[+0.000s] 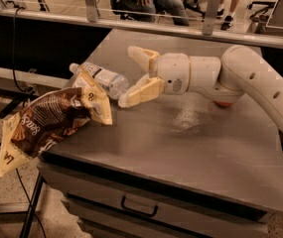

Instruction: Move blue plastic bottle near brown chip bag

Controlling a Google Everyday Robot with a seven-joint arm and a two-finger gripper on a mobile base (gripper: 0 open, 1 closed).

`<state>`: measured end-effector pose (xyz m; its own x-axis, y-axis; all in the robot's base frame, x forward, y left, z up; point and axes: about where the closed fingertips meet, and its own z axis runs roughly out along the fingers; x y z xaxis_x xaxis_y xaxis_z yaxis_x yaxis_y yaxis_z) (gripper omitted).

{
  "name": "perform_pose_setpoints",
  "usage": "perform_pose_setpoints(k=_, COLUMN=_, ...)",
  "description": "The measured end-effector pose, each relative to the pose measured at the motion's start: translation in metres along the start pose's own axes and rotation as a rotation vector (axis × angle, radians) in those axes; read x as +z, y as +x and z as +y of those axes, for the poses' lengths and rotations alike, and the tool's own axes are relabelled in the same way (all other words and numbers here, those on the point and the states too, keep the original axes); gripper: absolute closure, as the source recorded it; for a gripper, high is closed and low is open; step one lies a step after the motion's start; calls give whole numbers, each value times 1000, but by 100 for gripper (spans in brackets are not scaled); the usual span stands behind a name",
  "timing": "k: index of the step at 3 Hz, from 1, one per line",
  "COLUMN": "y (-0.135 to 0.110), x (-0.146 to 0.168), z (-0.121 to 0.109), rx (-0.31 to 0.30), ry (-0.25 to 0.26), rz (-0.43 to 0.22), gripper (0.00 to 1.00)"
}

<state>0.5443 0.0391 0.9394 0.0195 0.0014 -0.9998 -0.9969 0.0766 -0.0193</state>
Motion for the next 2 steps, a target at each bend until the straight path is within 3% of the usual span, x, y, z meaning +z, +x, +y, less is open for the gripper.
perform_pose_setpoints(k=1, y=-6, x=-20, z=-8, rx=-27, ry=52, rz=29, gripper=0)
perform_pose_setpoints(k=2, y=-13, x=-60, z=-14, rx=-56, ry=142, rz=108, gripper=0)
